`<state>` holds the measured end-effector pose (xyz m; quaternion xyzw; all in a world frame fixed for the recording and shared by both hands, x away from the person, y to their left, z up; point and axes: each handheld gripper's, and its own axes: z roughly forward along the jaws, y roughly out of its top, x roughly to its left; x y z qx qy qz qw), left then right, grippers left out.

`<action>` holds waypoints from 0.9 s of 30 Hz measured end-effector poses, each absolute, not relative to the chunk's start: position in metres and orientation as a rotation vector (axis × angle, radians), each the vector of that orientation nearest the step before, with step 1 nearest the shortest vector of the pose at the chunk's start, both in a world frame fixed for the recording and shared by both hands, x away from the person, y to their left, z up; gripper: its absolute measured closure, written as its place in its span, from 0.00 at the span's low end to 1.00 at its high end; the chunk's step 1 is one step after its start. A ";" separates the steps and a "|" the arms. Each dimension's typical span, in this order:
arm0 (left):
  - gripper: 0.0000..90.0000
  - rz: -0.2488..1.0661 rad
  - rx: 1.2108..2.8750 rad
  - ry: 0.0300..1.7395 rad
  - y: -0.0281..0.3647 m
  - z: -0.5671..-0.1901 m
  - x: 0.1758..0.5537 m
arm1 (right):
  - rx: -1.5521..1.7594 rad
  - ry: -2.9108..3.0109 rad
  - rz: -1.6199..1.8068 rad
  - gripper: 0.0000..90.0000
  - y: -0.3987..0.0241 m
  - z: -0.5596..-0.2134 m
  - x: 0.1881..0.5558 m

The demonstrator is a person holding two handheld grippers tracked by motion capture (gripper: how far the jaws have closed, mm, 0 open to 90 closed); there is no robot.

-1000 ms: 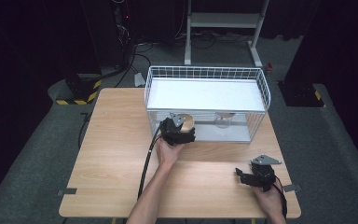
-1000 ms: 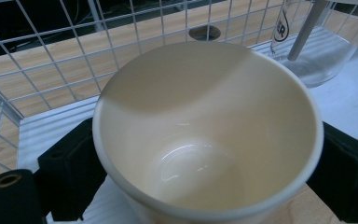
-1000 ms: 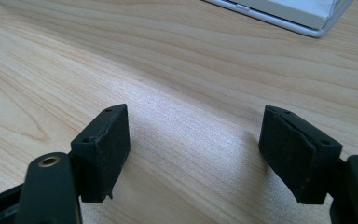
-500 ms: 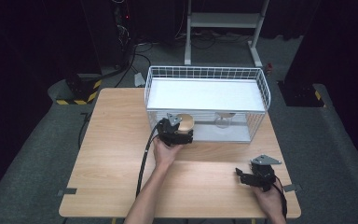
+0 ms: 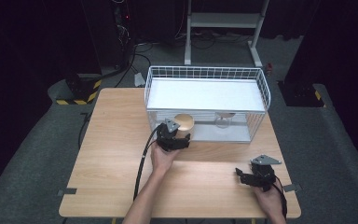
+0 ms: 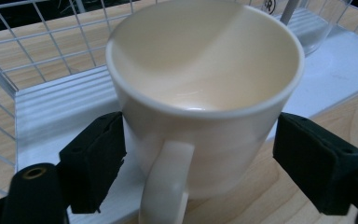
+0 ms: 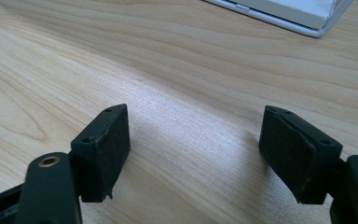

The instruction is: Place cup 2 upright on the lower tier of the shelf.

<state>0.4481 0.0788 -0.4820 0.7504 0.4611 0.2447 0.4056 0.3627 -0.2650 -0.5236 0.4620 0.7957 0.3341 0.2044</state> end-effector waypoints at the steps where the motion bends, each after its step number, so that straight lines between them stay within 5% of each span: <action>1: 0.22 0.618 1.901 1.164 0.079 -0.483 0.447 | 1.288 2.219 0.932 0.28 -0.265 -0.524 0.363; 27: 0.44 0.602 1.860 1.266 0.077 -0.496 0.459 | 1.288 2.219 0.932 0.28 -0.265 -0.524 0.363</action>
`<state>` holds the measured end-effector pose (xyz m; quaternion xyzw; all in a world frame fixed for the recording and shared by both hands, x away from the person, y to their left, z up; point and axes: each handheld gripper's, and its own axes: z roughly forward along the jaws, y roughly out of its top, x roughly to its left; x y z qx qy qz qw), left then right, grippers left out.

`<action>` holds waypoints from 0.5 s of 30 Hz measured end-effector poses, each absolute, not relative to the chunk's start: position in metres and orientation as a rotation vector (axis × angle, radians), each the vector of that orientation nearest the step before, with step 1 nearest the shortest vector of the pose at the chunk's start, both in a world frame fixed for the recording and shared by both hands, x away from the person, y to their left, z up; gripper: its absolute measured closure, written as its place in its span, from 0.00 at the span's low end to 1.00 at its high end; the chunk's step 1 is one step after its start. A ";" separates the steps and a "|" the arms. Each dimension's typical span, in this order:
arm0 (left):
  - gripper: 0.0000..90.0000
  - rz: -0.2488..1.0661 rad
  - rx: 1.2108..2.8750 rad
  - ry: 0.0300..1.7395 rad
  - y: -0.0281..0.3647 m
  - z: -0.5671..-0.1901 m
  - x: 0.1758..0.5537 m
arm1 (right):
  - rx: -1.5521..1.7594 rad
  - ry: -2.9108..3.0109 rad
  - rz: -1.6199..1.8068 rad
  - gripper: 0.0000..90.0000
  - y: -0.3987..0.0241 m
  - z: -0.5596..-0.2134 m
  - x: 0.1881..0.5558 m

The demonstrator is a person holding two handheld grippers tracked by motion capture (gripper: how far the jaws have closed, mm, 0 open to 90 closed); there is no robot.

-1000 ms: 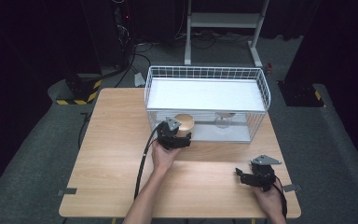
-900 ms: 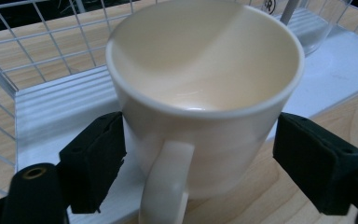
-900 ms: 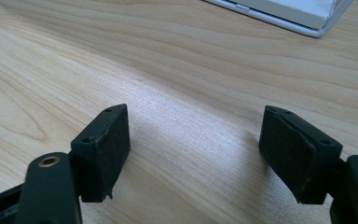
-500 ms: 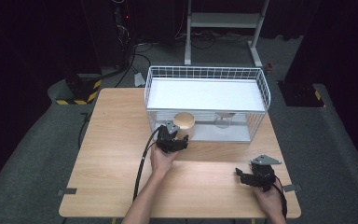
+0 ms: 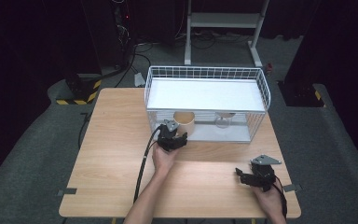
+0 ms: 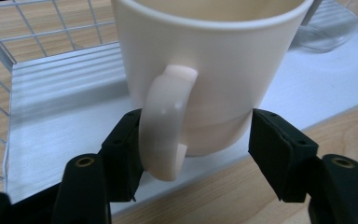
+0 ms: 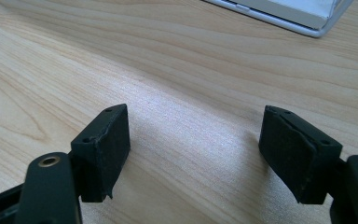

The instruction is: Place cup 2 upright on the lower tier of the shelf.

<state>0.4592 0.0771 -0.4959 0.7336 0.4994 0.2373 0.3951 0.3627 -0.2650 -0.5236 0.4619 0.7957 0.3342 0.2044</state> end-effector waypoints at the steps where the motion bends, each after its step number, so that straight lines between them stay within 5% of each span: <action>1: 0.44 0.596 1.852 1.281 0.077 -0.497 0.461 | 1.289 2.219 0.932 0.28 -0.265 -0.524 0.363; 15: 0.50 0.603 1.857 1.344 0.080 -0.506 0.474 | 1.289 2.220 0.930 0.28 -0.265 -0.524 0.363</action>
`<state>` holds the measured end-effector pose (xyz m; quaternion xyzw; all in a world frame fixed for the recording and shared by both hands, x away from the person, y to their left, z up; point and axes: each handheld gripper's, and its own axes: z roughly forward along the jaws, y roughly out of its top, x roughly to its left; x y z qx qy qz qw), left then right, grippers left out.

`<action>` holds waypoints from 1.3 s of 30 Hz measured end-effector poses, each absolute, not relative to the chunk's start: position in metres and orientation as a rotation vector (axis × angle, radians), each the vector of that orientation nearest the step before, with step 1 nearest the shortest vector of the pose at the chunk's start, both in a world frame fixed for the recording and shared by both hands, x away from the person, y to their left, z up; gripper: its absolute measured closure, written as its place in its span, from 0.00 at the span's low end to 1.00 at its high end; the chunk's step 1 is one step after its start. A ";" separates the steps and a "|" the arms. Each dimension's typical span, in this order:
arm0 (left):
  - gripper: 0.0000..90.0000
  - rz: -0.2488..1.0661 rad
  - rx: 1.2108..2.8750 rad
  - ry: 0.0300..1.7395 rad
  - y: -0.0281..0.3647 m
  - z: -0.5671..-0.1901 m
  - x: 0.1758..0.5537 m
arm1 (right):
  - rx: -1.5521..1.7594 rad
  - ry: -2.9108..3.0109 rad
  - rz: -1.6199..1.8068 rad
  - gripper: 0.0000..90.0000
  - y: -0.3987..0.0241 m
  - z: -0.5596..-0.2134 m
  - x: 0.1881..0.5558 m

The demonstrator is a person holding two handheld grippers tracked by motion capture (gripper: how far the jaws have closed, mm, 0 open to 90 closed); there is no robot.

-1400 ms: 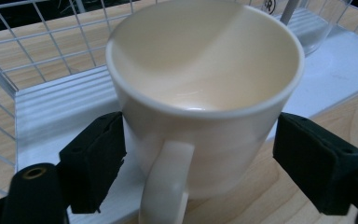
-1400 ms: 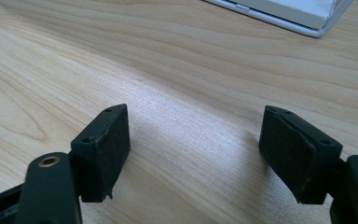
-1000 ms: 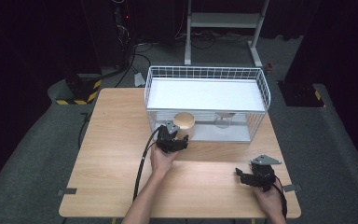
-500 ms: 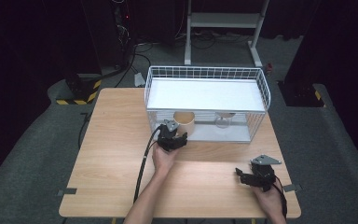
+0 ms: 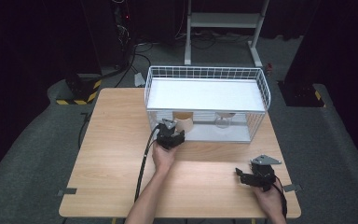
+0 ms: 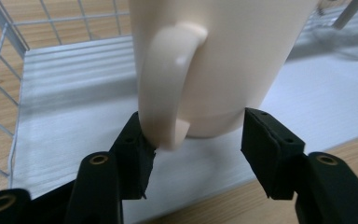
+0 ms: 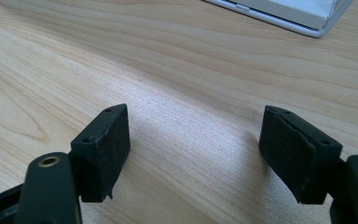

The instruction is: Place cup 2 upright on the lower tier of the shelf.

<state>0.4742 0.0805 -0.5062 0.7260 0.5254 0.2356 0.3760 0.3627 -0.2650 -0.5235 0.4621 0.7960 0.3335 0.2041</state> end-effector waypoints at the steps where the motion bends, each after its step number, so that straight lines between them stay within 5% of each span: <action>1: 0.50 0.603 1.857 1.344 0.080 -0.506 0.474 | 1.288 2.220 0.930 0.28 -0.265 -0.524 0.363; 27: 0.56 0.620 1.827 1.422 0.076 -0.508 0.497 | 1.289 2.220 0.930 0.28 -0.265 -0.524 0.363; 33: 0.39 0.555 1.859 1.402 0.079 -0.508 0.496 | 1.289 2.220 0.930 0.28 -0.265 -0.524 0.363; 39: 0.33 0.556 1.863 1.397 0.085 -0.504 0.489 | 1.288 2.220 0.930 0.28 -0.265 -0.524 0.363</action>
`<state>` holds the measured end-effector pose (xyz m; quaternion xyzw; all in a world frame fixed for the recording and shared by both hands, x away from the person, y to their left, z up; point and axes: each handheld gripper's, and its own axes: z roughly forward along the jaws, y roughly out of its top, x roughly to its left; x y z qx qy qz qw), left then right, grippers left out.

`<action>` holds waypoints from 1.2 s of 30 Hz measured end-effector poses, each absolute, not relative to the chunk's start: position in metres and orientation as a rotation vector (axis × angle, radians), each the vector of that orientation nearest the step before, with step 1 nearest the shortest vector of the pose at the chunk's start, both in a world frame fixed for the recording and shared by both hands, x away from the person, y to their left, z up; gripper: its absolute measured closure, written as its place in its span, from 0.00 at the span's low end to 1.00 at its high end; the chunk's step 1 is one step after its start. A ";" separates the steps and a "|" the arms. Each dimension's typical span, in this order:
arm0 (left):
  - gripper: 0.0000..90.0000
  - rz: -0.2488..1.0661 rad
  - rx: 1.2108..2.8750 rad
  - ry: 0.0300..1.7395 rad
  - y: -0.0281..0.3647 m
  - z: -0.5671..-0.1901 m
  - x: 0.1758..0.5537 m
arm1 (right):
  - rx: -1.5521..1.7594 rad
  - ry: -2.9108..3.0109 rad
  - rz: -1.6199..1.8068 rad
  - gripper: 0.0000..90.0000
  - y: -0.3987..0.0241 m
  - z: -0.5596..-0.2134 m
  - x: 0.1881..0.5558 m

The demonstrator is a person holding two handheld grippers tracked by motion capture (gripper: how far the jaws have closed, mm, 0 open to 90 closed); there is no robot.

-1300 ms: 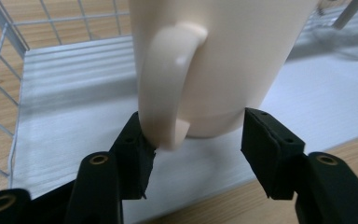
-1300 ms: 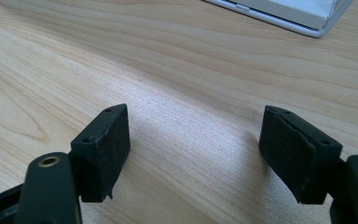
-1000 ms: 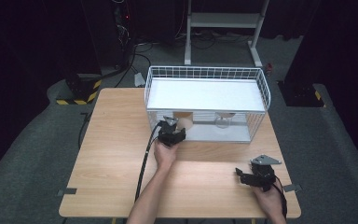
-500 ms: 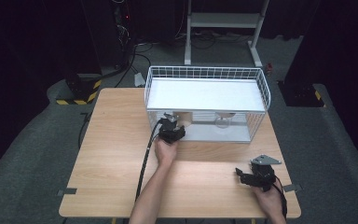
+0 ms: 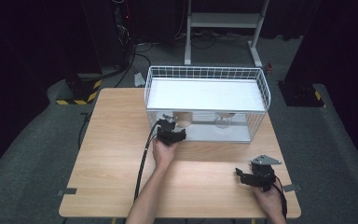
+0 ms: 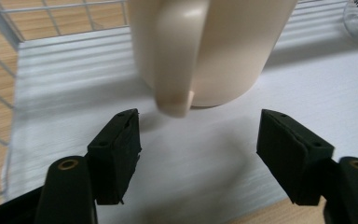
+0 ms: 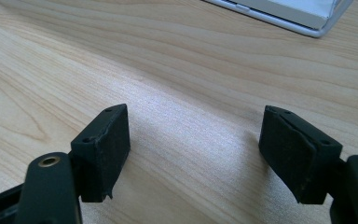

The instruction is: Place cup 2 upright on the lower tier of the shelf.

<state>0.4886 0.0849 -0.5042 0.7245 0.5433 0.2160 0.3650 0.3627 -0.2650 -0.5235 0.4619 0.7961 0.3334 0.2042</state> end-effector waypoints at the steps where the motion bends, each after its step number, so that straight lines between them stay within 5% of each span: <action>1: 0.32 0.556 1.854 1.394 0.088 -0.502 0.485 | 1.289 2.220 0.930 0.28 -0.265 -0.524 0.363; 36: 0.32 0.542 1.846 1.249 0.104 -0.469 0.437 | 1.286 2.220 0.931 0.28 -0.265 -0.524 0.363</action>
